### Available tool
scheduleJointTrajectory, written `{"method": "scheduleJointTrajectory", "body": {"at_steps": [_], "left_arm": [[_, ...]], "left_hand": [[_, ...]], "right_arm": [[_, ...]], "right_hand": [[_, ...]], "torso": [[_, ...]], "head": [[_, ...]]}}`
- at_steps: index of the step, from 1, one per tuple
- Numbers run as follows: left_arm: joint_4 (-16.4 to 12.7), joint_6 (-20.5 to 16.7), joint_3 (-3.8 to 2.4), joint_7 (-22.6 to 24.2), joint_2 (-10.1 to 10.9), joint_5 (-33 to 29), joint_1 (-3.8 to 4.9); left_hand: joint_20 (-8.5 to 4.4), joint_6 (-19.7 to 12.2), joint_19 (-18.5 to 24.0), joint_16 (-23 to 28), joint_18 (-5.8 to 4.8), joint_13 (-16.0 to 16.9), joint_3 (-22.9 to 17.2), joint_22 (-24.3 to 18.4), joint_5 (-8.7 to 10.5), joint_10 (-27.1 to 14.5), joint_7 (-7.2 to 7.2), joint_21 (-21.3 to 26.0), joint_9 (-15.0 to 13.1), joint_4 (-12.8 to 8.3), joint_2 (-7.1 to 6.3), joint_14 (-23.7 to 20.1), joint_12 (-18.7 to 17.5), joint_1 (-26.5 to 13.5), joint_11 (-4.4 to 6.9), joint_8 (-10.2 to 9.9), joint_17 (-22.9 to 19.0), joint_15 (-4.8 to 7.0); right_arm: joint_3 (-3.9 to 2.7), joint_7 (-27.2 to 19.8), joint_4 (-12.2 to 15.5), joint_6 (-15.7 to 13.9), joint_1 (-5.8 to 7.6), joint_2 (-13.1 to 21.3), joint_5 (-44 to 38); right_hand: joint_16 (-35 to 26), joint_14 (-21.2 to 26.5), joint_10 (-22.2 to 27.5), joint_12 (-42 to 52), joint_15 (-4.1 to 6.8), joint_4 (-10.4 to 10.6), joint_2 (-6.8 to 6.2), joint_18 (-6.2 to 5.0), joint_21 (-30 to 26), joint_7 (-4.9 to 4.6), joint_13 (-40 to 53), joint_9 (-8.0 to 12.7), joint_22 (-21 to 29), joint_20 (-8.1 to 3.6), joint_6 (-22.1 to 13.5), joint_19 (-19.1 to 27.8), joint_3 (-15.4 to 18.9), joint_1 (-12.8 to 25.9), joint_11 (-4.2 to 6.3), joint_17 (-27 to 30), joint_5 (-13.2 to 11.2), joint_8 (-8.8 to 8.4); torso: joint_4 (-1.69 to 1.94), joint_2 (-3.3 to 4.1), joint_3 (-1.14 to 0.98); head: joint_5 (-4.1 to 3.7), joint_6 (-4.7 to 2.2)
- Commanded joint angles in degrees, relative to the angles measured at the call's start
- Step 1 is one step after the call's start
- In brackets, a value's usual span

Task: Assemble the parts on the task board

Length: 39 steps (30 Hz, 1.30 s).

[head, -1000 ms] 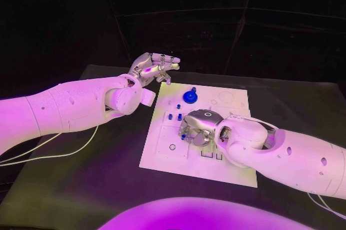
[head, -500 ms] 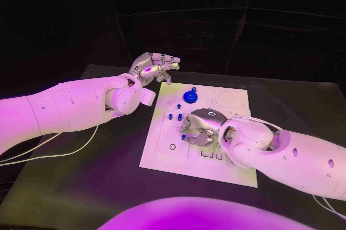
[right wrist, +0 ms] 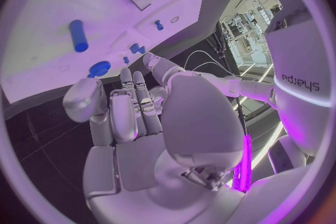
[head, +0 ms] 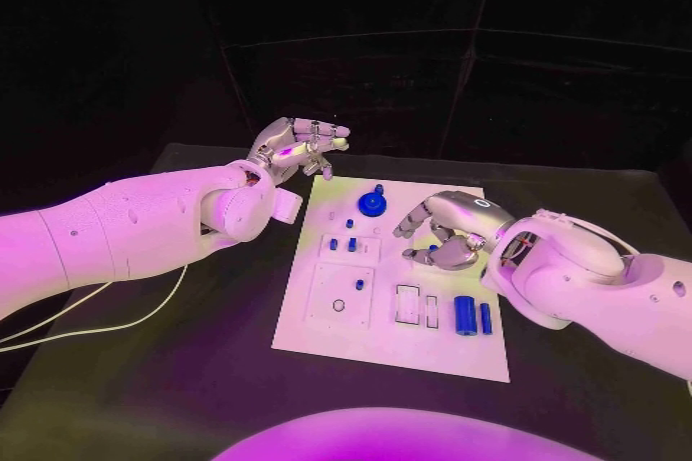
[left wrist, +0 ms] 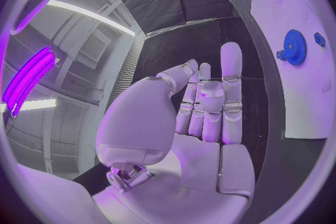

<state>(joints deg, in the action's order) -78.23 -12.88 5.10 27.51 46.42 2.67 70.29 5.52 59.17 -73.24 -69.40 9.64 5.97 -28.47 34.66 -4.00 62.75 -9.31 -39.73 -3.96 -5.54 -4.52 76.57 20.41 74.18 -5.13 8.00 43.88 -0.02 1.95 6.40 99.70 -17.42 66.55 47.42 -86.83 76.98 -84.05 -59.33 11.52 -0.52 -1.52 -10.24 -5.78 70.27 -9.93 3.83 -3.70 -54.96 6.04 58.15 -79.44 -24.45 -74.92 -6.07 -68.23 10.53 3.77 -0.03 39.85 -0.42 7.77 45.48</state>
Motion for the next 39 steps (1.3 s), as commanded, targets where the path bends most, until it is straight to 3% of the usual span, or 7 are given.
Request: {"method": "scheduleJointTrajectory", "body": {"at_steps": [1, 8, 13, 18, 24, 28, 39], "left_arm": [[0.06, 0.91, -0.01, 0.14, -0.08, -0.06, 0.06], [0.18, 1.04, 0.00, 0.12, -0.25, -0.06, 0.05], [0.31, 1.21, 0.01, 0.09, -0.60, -0.06, 0.04], [0.40, 1.28, 0.02, 0.05, -0.74, -0.06, -0.01], [0.49, 1.33, 0.02, 0.07, -0.82, -0.06, -0.06], [0.50, 1.42, 0.02, 0.08, -0.94, -0.06, -0.13], [0.53, 1.45, 0.02, 0.07, -0.89, -0.06, -0.18]], "left_hand": [[0.04, -0.19, 0.22, 0.31, 0.77, 0.09, 0.34, -0.10, 0.13, -0.49, -0.18, 0.27, 0.07, 0.00, 0.28, -0.36, 0.25, -0.11, 0.17, 0.30, -0.18, 0.00], [0.04, -0.19, 0.22, 0.31, 0.77, 0.09, 0.34, -0.10, 0.13, -0.49, -0.18, 0.27, 0.07, 0.00, 0.28, -0.36, 0.25, -0.11, 0.17, 0.30, -0.18, 0.00], [0.04, -0.19, 0.22, 0.31, 0.77, 0.09, 0.34, -0.10, 0.13, -0.49, -0.18, 0.27, 0.07, 0.00, 0.28, -0.36, 0.25, -0.11, 0.17, 0.30, -0.18, 0.00], [0.04, -0.19, 0.22, 0.31, 0.77, 0.09, 0.34, -0.10, 0.13, -0.49, -0.18, 0.27, 0.07, 0.00, 0.28, -0.36, 0.25, -0.11, 0.17, 0.30, -0.18, 0.00], [0.04, -0.19, 0.22, 0.31, 0.77, 0.09, 0.34, -0.10, 0.13, -0.49, -0.18, 0.27, 0.07, 0.00, 0.28, -0.36, 0.25, -0.11, 0.17, 0.30, -0.18, 0.00], [0.04, -0.19, 0.22, 0.31, 0.77, 0.09, 0.34, -0.10, 0.13, -0.49, -0.18, 0.27, 0.07, 0.00, 0.28, -0.36, 0.25, -0.11, 0.17, 0.30, -0.18, 0.00], [0.07, -0.20, 0.25, 0.33, 0.77, 0.10, 0.37, -0.12, 0.13, -0.55, -0.17, 0.32, 0.06, 0.01, 0.30, -0.42, 0.34, -0.13, 0.16, 0.34, -0.23, -0.02]], "right_arm": [[-0.22, -2.27, -0.02, -0.27, 1.08, 2.23, 7.21], [-0.43, -1.26, -0.87, 1.17, 2.19, 6.64, 8.58], [-0.40, 0.54, -2.04, 4.38, 2.27, 7.32, 6.63], [-0.31, 1.51, -2.61, 6.57, 1.49, 6.79, 5.27], [-0.21, 1.74, -3.26, 7.55, 0.36, 5.36, 3.85], [-0.16, 1.94, -4.01, 8.42, -0.35, 4.04, 2.68], [-0.13, 2.00, -4.83, 8.46, -1.23, 1.96, 1.35]], "right_hand": [[-0.28, -1.77, 0.50, 0.39, -0.23, -0.12, -0.11, -0.55, -0.15, 0.15, -0.04, -0.08, -0.10, 0.38, -0.31, 0.04, 0.53, 0.00, -0.02, 0.18, 0.40, -0.09], [-0.88, -1.54, 3.65, 1.05, -0.40, 0.27, -0.48, -0.98, -1.84, 0.19, -0.07, -0.01, 2.55, 0.61, -2.06, 0.83, 5.07, 0.12, -0.18, 1.29, 1.18, -0.22], [-2.07, -0.54, 10.70, 3.41, -0.76, 3.31, 1.98, -1.62, -5.60, 1.00, 0.34, -0.20, 7.78, 1.30, -6.58, 2.58, 18.06, -3.79, -0.49, 3.60, -0.46, 0.12], [-2.40, -0.23, 12.09, 6.00, -0.92, 6.18, 2.47, -1.96, -6.36, 1.06, 0.40, -0.12, 8.81, 1.15, -7.84, 2.78, 23.10, -5.59, -0.65, 4.56, -1.62, -0.13], [-2.36, -0.23, 10.80, 8.78, -0.57, 7.25, 3.61, -2.01, -6.56, 0.85, 0.63, -0.14, 9.02, 0.91, -8.19, 2.68, 24.47, -7.38, -0.15, 4.82, -1.95, -0.10], [-1.98, -0.63, 7.69, 11.15, -0.04, 6.73, 5.16, -1.98, -6.52, 0.66, 0.73, -0.23, 8.92, 0.45, -7.70, 2.33, 24.20, -8.86, 0.56, 4.43, -1.95, 0.05], [-1.74, -1.26, 3.35, 10.75, 0.24, 5.80, 8.08, -1.70, -5.72, 0.76, -0.35, -0.40, 7.74, 0.10, -4.27, 1.01, 21.74, -10.87, 0.73, 4.29, -2.27, 0.75]], "torso": [[0.02, -0.06, 0.01], [-0.09, 0.04, 0.00], [0.10, 0.12, -0.07], [0.06, 0.07, -0.05], [0.17, 0.11, -0.06], [0.19, 0.10, -0.04], [0.11, 0.13, -0.03]], "head": [[-0.93, -0.50], [-2.44, -1.33], [-3.04, -1.56], [-3.18, -1.52], [-3.35, -1.44], [-3.33, -1.41], [-3.09, -1.36]]}}
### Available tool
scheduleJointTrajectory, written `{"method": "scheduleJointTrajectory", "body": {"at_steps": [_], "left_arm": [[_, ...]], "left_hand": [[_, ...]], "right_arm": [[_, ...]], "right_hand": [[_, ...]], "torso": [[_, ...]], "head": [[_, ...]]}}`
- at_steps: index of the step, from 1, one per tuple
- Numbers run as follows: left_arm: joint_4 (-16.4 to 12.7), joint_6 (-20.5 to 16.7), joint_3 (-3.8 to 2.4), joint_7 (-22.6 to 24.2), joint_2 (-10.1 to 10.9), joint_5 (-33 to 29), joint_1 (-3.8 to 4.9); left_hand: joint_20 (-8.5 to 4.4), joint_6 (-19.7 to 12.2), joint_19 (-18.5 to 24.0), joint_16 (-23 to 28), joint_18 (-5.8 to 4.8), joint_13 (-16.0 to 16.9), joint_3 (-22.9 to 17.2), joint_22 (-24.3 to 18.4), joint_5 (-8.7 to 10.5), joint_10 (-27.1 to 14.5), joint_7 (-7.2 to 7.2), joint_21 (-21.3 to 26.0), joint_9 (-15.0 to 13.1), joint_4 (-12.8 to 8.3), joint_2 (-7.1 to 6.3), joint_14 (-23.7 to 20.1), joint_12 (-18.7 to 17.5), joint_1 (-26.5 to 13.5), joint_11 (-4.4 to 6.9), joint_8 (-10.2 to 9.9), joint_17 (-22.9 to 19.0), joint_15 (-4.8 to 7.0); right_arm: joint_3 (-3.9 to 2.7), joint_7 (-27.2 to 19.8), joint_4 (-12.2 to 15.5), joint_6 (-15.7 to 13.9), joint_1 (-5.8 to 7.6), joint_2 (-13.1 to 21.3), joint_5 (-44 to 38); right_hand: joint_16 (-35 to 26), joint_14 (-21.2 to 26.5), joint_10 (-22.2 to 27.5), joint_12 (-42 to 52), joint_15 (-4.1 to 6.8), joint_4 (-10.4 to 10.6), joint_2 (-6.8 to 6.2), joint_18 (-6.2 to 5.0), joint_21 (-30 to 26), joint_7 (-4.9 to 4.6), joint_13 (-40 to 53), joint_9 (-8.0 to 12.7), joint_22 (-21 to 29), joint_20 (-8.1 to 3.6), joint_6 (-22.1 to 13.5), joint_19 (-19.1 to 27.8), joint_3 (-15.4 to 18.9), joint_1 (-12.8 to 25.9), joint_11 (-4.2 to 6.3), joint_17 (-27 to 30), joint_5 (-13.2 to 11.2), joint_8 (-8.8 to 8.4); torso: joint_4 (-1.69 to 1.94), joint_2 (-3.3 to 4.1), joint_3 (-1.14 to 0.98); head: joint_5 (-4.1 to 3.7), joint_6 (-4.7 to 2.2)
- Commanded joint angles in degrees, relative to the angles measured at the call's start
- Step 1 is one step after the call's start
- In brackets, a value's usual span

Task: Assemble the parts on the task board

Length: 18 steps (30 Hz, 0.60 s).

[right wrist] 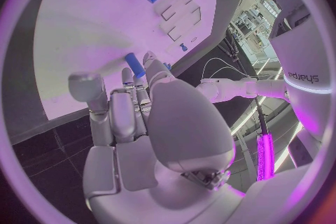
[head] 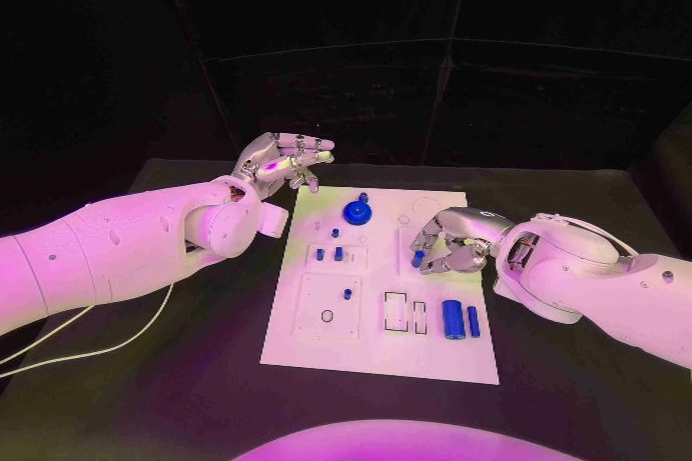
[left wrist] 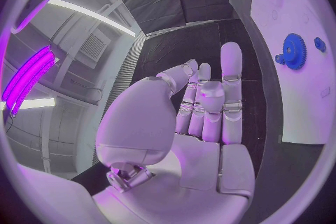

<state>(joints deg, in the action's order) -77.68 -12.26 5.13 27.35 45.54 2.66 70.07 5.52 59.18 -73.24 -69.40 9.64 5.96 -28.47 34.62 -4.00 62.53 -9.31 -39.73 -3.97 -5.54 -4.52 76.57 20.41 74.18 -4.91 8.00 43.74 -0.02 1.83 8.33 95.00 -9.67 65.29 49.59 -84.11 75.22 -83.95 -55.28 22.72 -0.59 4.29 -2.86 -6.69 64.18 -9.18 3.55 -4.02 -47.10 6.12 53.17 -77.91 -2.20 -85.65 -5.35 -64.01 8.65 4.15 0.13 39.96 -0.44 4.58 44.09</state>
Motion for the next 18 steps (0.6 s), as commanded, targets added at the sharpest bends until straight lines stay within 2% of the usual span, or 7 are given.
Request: {"method": "scheduleJointTrajectory", "body": {"at_steps": [1, 5, 14, 18], "left_arm": [[-0.01, 0.84, -0.01, 0.23, -0.01, -0.06, 0.04], [-0.01, 0.82, -0.01, 0.22, 0.01, -0.06, 0.03], [-0.01, 0.84, -0.01, 0.19, 0.01, -0.06, 0.03], [-0.02, 0.86, -0.01, 0.18, 0.03, -0.06, 0.03]], "left_hand": [[0.07, -0.21, 0.25, 0.33, 0.77, 0.10, 0.37, -0.09, 0.13, -0.34, -0.17, 0.32, 0.07, 0.01, 0.30, -0.41, 0.34, -0.13, -0.06, 0.34, -0.10, -0.02], [0.07, -0.21, 0.25, 0.33, 0.77, 0.10, 0.37, -0.09, 0.13, -0.34, -0.17, 0.32, 0.07, 0.01, 0.30, -0.41, 0.34, -0.13, -0.06, 0.34, -0.10, -0.02], [0.07, -0.21, 0.25, 0.33, 0.77, 0.10, 0.37, -0.09, 0.13, -0.34, -0.17, 0.32, 0.07, 0.01, 0.30, -0.41, 0.34, -0.13, -0.06, 0.34, -0.10, -0.02], [0.07, -0.21, 0.25, 0.33, 0.77, 0.10, 0.37, -0.09, 0.13, -0.34, -0.17, 0.32, 0.07, 0.01, 0.30, -0.41, 0.34, -0.13, -0.06, 0.34, -0.10, -0.02]], "right_arm": [[-0.01, 0.11, -0.21, 0.74, 0.01, -0.38, -1.42], [-0.01, 0.27, -0.46, 1.05, -0.04, -0.93, -1.82], [-0.01, 0.88, -0.83, 0.88, -0.07, -1.86, -2.88], [-0.01, 1.73, -0.93, -0.47, -0.07, -2.12, -3.22]], "right_hand": [[0.04, -1.37, -1.06, -0.59, 0.35, -0.03, 0.86, -0.78, 0.41, 0.03, -0.08, -0.08, -0.18, 0.01, 0.95, -0.59, -0.81, -0.25, 0.06, 0.06, -0.43, 0.40], [0.34, -1.52, -3.27, -1.09, 0.61, 0.05, 1.41, -0.63, 1.00, 0.10, -0.02, -0.18, -1.09, -0.20, 2.82, -1.06, -2.29, -0.57, 0.33, -0.38, -0.52, 0.94], [1.01, -1.79, -6.26, -2.36, 1.04, 0.65, 1.61, -0.45, 1.72, 0.47, 0.04, -0.22, -2.16, -0.59, 5.97, -1.61, -4.71, -0.28, 0.86, -1.26, -0.69, 1.70], [1.29, -1.88, -7.56, -2.91, 1.47, 0.78, 2.55, -0.31, 2.33, 0.97, 0.08, -0.29, -3.09, -0.97, 7.69, -1.97, -6.84, -0.76, 1.33, -1.62, -2.49, 2.31]], "torso": [[-0.04, -0.01, 0.01], [-0.03, -0.02, 0.00], [-0.11, 0.00, -0.01], [-0.09, -0.02, 0.01]], "head": [[0.13, 0.07], [0.19, 0.14], [0.44, 0.28], [0.37, 0.32]]}}
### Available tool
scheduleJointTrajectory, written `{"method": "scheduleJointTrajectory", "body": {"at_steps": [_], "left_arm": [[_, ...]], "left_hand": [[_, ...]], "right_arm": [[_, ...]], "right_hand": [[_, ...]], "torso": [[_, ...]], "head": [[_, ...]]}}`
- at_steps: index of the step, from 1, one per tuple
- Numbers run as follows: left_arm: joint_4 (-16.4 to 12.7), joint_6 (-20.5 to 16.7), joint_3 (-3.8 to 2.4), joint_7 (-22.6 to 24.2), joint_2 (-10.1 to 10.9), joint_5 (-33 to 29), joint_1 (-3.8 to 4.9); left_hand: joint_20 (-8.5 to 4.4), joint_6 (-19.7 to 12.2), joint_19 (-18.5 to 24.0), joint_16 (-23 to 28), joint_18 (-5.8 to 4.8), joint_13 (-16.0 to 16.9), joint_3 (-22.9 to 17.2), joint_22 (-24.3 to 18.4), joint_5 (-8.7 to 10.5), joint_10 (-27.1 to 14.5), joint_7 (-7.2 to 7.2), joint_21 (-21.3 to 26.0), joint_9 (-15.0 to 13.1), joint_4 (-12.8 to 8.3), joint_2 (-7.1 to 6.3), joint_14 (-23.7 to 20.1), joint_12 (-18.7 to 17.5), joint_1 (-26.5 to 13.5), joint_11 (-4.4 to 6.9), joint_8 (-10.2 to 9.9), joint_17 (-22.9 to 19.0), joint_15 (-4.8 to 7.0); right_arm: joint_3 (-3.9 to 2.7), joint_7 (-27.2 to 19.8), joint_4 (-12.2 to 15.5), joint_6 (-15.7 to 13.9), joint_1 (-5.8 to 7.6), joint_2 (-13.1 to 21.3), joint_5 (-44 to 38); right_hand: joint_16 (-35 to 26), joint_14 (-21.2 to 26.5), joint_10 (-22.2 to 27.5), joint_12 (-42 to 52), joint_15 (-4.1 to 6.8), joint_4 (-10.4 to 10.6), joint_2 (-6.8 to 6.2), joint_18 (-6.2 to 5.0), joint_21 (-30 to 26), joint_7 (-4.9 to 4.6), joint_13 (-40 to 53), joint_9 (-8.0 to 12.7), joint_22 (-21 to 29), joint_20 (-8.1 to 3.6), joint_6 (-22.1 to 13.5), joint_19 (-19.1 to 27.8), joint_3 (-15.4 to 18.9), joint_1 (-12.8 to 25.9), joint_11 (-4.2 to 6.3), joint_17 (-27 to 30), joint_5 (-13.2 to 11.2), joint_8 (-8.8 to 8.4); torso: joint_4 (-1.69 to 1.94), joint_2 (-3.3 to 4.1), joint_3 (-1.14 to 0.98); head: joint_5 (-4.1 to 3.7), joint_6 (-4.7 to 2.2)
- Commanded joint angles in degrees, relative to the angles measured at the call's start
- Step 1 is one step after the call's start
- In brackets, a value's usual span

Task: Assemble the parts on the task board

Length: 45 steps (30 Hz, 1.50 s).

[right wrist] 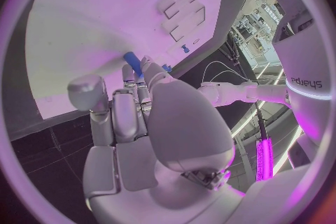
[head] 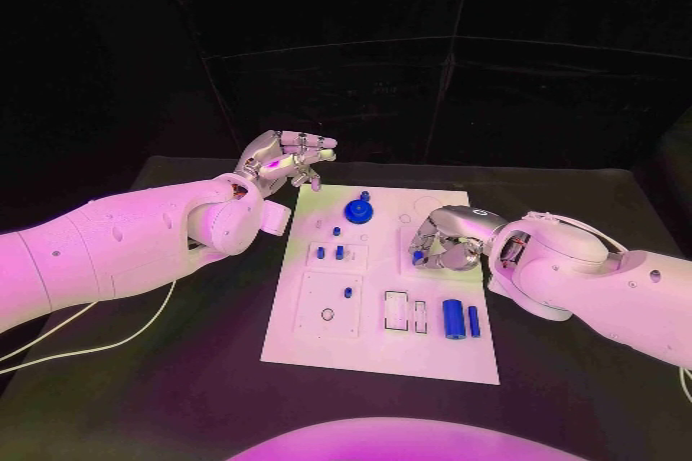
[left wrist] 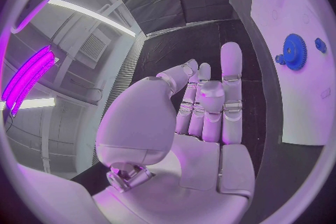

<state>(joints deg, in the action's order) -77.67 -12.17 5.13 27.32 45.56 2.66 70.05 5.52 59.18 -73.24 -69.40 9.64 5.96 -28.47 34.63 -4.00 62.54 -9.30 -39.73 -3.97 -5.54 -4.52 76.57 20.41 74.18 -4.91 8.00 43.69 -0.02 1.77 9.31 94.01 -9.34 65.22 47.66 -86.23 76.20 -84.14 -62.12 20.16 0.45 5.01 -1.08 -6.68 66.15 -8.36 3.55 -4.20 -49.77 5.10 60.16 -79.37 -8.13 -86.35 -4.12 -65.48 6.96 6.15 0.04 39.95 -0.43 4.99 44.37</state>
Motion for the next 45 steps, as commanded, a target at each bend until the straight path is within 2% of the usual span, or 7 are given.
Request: {"method": "scheduleJointTrajectory", "body": {"at_steps": [1, 12, 24, 29, 35, 41, 45], "left_arm": [[-0.04, 0.78, -0.01, 0.20, 0.02, -0.06, 0.05], [-0.07, 0.80, -0.01, 0.10, 0.25, -0.06, 0.05], [-0.02, 0.82, -0.01, 0.08, 0.32, -0.06, 0.05], [0.01, 0.82, -0.01, 0.07, 0.32, -0.06, 0.05], [0.00, 0.86, -0.02, 0.07, 0.24, -0.06, 0.05], [0.01, 0.90, -0.02, 0.08, 0.05, -0.06, 0.05], [-0.03, 0.92, -0.02, 0.06, -0.07, -0.06, 0.06]], "left_hand": [[0.07, -0.21, 0.25, 0.33, 0.77, 0.10, 0.37, -0.09, 0.13, -0.34, -0.17, 0.32, 0.07, 0.01, 0.30, -0.42, 0.34, -0.13, -0.06, 0.34, -0.05, -0.02], [0.08, -0.22, 0.26, 0.32, 0.77, 0.10, 0.40, -0.10, 0.13, -0.38, -0.19, 0.35, 0.07, 0.05, 0.32, -0.44, 0.39, -0.19, -0.07, 0.36, -0.06, -0.03], [0.08, -0.22, 0.26, 0.32, 0.77, 0.10, 0.40, -0.10, 0.13, -0.38, -0.19, 0.35, 0.07, 0.05, 0.32, -0.44, 0.39, -0.19, -0.07, 0.36, -0.06, -0.03], [0.10, -0.26, 0.28, 0.34, 0.77, 0.11, 0.44, -0.11, 0.13, -0.43, -0.21, 0.38, 0.07, 0.11, 0.35, -0.47, 0.45, -0.28, -0.09, 0.38, -0.12, -0.05], [0.10, -0.26, 0.28, 0.34, 0.77, 0.11, 0.44, -0.11, 0.13, -0.43, -0.21, 0.38, 0.07, 0.11, 0.35, -0.47, 0.45, -0.28, -0.09, 0.38, -0.12, -0.05], [0.10, -0.26, 0.28, 0.34, 0.77, 0.11, 0.44, -0.11, 0.13, -0.43, -0.21, 0.38, 0.07, 0.11, 0.35, -0.47, 0.45, -0.28, -0.09, 0.38, -0.12, -0.05], [0.10, -0.26, 0.28, 0.34, 0.77, 0.11, 0.44, -0.11, 0.13, -0.43, -0.21, 0.38, 0.07, 0.11, 0.35, -0.47, 0.45, -0.28, -0.09, 0.38, -0.12, -0.05]], "right_arm": [[0.04, 0.97, 0.06, -1.22, -0.01, -0.23, -1.22], [0.03, 2.30, 1.12, -4.44, -0.02, 0.47, -2.35], [-0.18, 0.74, 7.25, -8.03, 0.57, 4.32, 1.30], [-0.25, -0.07, 9.31, -8.81, 0.92, 4.55, 2.07], [-0.25, -0.87, 9.43, -8.61, 1.02, 1.75, 2.37], [-0.16, -2.14, 8.63, -7.07, 0.95, -3.57, 2.72], [0.02, -2.74, 7.90, -5.44, 0.48, -6.56, 2.84]], "right_hand": [[0.36, -1.70, -1.04, -0.64, 0.51, 0.15, 0.76, -0.26, 0.55, 0.19, 0.08, -0.05, -0.69, -0.08, 0.95, -0.62, -1.64, 0.01, 0.15, -0.20, -1.07, 0.34], [0.96, -1.85, -2.94, -2.36, 0.89, -0.12, -0.18, 0.05, 1.72, 0.68, 0.17, 0.07, -2.49, -0.54, 2.78, -1.10, -7.19, 0.46, 0.64, -0.93, -1.49, 0.79], [1.21, -1.89, -3.65, -3.22, 0.97, -0.42, -1.35, 0.11, 2.04, 0.70, 0.21, 0.14, -2.91, -0.65, 3.12, -1.18, -9.91, 1.30, 0.69, -1.20, -1.10, 0.74], [1.26, -1.89, -3.80, -3.48, 0.96, -0.59, -1.76, 0.12, 2.11, 0.66, 0.22, 0.15, -3.00, -0.67, 3.18, -1.18, -10.69, 1.55, 0.67, -1.26, -0.77, 0.71], [1.33, -1.90, -3.92, -3.66, 0.96, -0.72, -2.11, 0.12, 2.14, 0.63, 0.23, 0.16, -3.05, -0.69, 3.22, -1.16, -11.22, 1.78, 0.65, -1.36, -0.46, 0.68], [1.37, -1.91, -4.01, -3.74, 0.96, -0.81, -2.32, 0.10, 2.10, 0.62, 0.24, 0.16, -2.97, -0.71, 3.24, -1.13, -11.49, 1.92, 0.65, -1.41, -0.30, 0.67], [1.38, -1.91, -4.03, -3.78, 0.96, -0.84, -2.39, 0.09, 2.07, 0.61, 0.24, 0.17, -2.93, -0.72, 3.24, -1.11, -11.59, 1.99, 0.64, -1.41, -0.22, 0.66]], "torso": [[0.00, 0.01, -0.01], [-0.07, -0.09, -0.04], [0.09, -0.09, 0.04], [0.12, -0.09, 0.03], [-0.01, -0.09, 0.10], [0.06, -0.03, 0.04], [0.20, 0.00, 0.12]], "head": [[-0.06, 0.07], [0.16, 0.16], [-0.13, -0.31], [0.10, -0.29], [0.52, -0.10], [1.01, 0.13], [1.20, 0.36]]}}
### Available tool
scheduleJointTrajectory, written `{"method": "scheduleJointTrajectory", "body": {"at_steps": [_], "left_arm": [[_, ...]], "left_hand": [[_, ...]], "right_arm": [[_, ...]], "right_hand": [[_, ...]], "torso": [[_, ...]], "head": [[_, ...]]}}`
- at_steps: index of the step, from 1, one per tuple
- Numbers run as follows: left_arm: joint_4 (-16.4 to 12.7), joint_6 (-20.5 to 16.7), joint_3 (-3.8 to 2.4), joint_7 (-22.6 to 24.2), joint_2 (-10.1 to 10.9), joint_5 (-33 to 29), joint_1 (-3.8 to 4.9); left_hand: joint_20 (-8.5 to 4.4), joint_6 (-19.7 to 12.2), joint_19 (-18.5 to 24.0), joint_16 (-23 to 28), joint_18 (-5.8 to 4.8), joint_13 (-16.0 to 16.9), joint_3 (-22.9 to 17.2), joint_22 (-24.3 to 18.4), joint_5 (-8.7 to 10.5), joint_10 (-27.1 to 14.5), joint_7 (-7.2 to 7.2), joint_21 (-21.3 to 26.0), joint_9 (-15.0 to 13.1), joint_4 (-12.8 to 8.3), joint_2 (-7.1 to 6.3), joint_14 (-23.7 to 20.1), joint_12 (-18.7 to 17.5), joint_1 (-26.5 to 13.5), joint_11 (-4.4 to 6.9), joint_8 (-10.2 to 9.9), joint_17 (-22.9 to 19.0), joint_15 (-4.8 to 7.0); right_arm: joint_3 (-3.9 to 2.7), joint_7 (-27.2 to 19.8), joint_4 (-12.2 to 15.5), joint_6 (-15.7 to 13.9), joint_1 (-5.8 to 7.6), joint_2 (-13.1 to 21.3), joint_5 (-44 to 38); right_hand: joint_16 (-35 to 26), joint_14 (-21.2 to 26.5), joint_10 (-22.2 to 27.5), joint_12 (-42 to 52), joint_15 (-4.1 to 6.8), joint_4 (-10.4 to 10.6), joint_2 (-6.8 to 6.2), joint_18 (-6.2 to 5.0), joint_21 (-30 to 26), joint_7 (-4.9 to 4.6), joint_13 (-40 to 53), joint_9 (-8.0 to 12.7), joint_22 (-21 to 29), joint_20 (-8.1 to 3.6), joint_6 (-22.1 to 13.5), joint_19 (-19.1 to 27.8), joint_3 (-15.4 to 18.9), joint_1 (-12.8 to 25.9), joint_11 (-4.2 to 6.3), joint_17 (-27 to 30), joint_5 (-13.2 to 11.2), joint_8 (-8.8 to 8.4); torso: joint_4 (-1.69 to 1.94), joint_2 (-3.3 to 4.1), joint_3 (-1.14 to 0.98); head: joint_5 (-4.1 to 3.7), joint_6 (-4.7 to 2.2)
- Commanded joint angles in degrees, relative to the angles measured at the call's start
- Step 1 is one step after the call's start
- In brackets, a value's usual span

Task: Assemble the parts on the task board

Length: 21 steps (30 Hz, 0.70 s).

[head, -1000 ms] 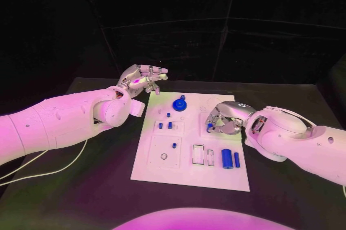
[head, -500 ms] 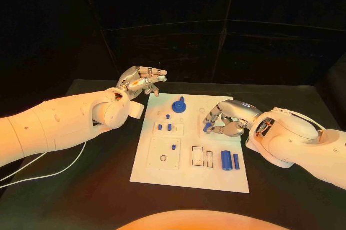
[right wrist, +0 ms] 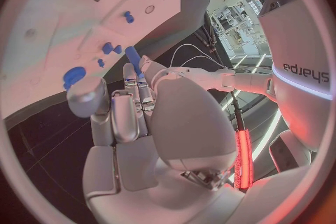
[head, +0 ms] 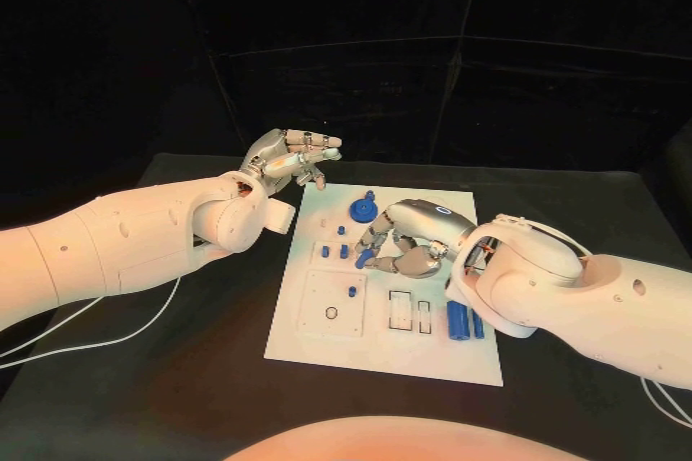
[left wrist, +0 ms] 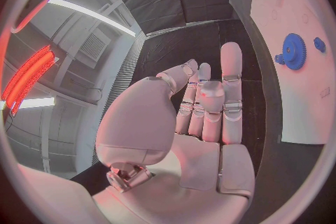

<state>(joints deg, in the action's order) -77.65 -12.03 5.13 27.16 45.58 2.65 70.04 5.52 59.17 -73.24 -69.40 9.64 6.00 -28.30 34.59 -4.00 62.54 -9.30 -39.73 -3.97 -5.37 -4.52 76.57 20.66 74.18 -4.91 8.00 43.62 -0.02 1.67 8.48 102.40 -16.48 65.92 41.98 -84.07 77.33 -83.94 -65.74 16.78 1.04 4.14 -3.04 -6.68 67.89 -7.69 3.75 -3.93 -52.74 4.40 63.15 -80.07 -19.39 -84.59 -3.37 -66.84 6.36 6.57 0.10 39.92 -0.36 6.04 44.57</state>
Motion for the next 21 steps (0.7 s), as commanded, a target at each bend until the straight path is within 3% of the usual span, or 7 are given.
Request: {"method": "scheduleJointTrajectory", "body": {"at_steps": [1, 4, 9, 21], "left_arm": [[-0.07, 0.78, -0.02, 0.22, -0.12, -0.05, 0.07], [-0.07, 0.76, -0.02, 0.23, -0.15, -0.05, 0.07], [-0.08, 0.76, -0.03, 0.23, -0.19, -0.05, 0.07], [-0.03, 0.82, -0.03, 0.22, -0.35, -0.05, 0.08]], "left_hand": [[0.10, -0.25, 0.28, 0.34, 0.77, 0.07, 0.27, -0.08, 0.13, -0.44, -0.21, 0.38, 0.07, -0.06, 0.35, -0.47, 0.20, -0.28, -0.09, 0.38, -0.05, -0.05], [0.10, -0.25, 0.28, 0.34, 0.77, 0.07, 0.27, -0.08, 0.13, -0.44, -0.21, 0.38, 0.07, -0.06, 0.35, -0.47, 0.20, -0.28, -0.09, 0.38, -0.05, -0.05], [0.10, -0.25, 0.28, 0.34, 0.77, 0.07, 0.27, -0.08, 0.13, -0.44, -0.21, 0.38, 0.07, -0.06, 0.35, -0.47, 0.20, -0.28, -0.09, 0.38, -0.05, -0.05], [0.10, -0.25, 0.28, 0.34, 0.77, 0.07, 0.27, -0.08, 0.13, -0.44, -0.21, 0.38, 0.07, -0.06, 0.35, -0.47, 0.20, -0.28, -0.09, 0.38, -0.05, -0.05]], "right_arm": [[0.32, -2.05, -0.82, 2.31, -0.40, -1.74, 0.70], [1.10, -2.01, -1.62, 3.91, -0.69, -3.25, 0.71], [1.81, -1.26, -2.87, 6.76, -1.31, -4.96, -0.02], [2.19, -0.08, -5.00, 9.70, -2.74, -7.42, -2.37]], "right_hand": [[0.29, -2.11, -0.44, -0.45, 0.36, 0.01, -0.50, 0.09, 0.36, -0.07, 0.05, -0.10, 0.01, -0.02, 0.26, -0.41, -0.44, 0.31, -0.11, -0.10, 0.48, 0.23], [0.27, -2.10, -0.47, -0.51, 0.35, -0.04, -0.63, 0.08, 0.34, -0.09, 0.05, -0.09, 0.04, -0.03, 0.24, -0.38, -0.56, 0.42, -0.13, -0.05, 0.60, 0.20], [0.22, -2.07, -0.45, -0.64, 0.32, -0.01, -0.81, 0.07, 0.30, -0.15, 0.05, -0.07, 0.11, -0.03, 0.16, -0.34, -0.69, 0.74, -0.18, 0.04, 0.62, 0.14], [0.21, -2.07, -0.46, -0.69, 0.32, -0.04, -0.80, 0.08, 0.32, -0.14, 0.05, -0.07, 0.07, -0.03, 0.17, -0.34, -0.83, 0.80, -0.18, 0.06, 0.73, 0.13]], "torso": [[0.09, 0.01, 0.07], [0.00, -0.03, 0.04], [-0.04, 0.02, -0.04], [0.02, 0.02, -0.04]], "head": [[0.31, 0.21], [0.90, 0.50], [1.41, 0.78], [2.14, 1.12]]}}
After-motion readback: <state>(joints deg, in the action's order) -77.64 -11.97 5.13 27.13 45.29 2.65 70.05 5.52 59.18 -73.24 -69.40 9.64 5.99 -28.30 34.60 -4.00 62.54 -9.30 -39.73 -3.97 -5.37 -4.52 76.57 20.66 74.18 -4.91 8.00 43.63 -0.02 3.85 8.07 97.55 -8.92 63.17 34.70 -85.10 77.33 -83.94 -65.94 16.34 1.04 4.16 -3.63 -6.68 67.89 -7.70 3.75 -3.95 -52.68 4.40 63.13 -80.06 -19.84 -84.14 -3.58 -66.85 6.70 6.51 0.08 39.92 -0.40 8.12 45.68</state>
